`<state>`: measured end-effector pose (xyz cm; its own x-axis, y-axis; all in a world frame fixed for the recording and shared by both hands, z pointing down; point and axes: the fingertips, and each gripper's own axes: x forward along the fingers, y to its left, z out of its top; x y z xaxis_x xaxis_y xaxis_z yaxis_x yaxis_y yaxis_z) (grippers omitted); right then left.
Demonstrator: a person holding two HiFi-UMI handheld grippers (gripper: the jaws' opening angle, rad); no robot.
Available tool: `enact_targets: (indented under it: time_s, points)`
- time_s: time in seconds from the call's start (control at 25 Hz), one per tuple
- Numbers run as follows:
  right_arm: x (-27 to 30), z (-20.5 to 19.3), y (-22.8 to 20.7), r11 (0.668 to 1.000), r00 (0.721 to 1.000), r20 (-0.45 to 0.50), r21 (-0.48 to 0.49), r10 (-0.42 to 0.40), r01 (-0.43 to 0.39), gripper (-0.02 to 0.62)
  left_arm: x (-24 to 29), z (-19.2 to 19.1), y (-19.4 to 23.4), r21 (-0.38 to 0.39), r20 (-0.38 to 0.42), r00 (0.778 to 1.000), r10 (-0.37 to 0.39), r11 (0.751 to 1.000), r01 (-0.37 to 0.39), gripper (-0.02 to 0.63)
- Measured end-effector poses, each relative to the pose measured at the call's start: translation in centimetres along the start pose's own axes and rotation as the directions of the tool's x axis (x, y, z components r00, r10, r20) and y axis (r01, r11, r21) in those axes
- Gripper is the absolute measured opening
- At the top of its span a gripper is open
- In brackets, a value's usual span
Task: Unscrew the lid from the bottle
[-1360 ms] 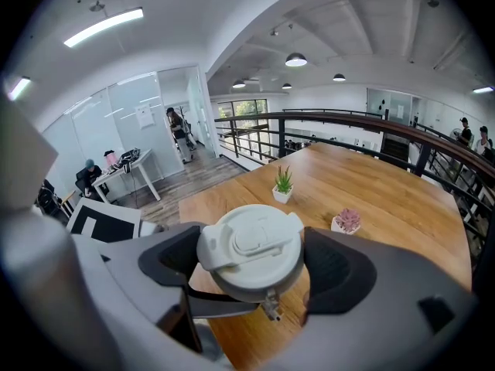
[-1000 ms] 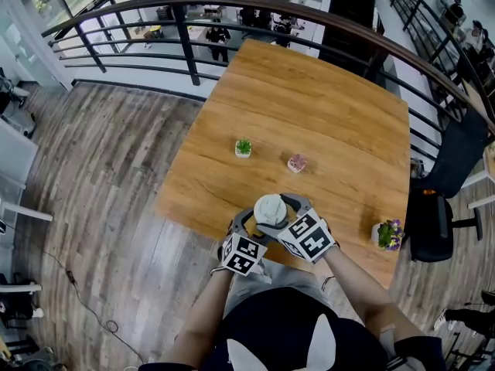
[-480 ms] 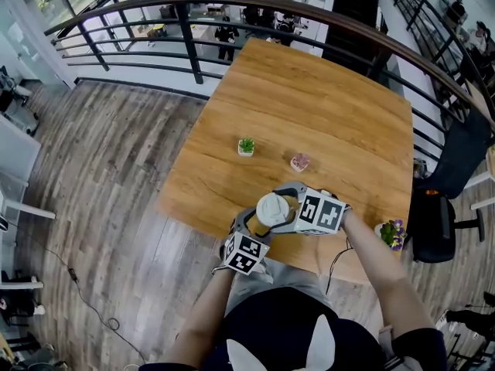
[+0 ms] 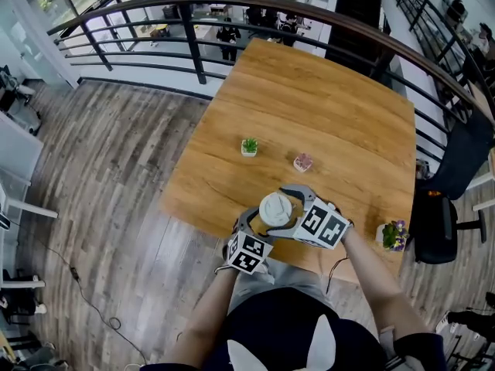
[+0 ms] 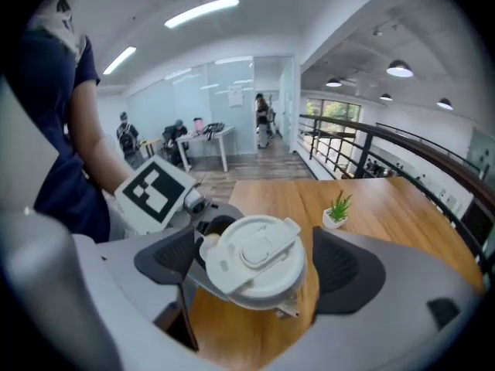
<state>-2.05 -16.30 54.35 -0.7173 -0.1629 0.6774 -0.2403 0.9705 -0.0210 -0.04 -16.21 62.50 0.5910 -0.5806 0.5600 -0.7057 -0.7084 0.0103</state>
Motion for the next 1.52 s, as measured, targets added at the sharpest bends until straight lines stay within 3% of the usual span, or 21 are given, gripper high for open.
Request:
enact_targets:
  time_s: [0.12,0.28,0.4,0.56,0.84,1.08,1.28,1.52]
  points:
    - [-0.5,0.9,-0.7,0.977,0.981,0.094,0.146,-0.168,0.153,0.46,0.0,-0.1,0.1,-0.003,0.0,1.0,0.004,1.0,-0.004,0.334]
    - [-0.4,-0.2,-1.8,0.882,0.926,0.064,0.334,-0.373,0.332,0.438,0.0,0.0,0.0,-0.008,-0.001,1.0,0.009,1.0,-0.009,0.334]
    - [0.2,-1.2,-2.1,0.837,0.91,-0.006,0.388,-0.415,0.385,0.44,-0.1,0.0,0.0,-0.009,-0.004,1.0,0.01,1.0,-0.01,0.334]
    - [0.7,-1.0,-1.9,0.845,0.909,-0.045,0.353,-0.414,0.402,0.43,-0.2,0.1,0.0,-0.009,-0.007,1.0,0.01,1.0,-0.01,0.334]
    - [1.1,-1.3,-1.4,0.925,0.958,-0.108,0.253,-0.264,0.284,0.413,0.0,0.0,0.0,-0.005,-0.013,1.0,0.009,1.0,-0.009,0.334]
    - [1.3,-1.6,-0.6,0.989,0.978,-0.188,0.098,-0.087,0.107,0.411,0.1,-0.1,-0.1,-0.003,-0.016,1.0,-0.001,1.0,0.001,0.334]
    - [1.5,-1.9,0.1,0.993,0.945,-0.324,-0.082,0.049,-0.079,0.411,0.0,-0.2,-0.2,-0.001,-0.018,1.0,-0.001,1.0,0.001,0.334]
    - [1.5,-2.3,0.4,0.93,0.87,-0.476,-0.248,0.127,-0.272,0.411,0.0,-0.1,-0.1,0.0,-0.017,1.0,-0.002,1.0,0.002,0.334]
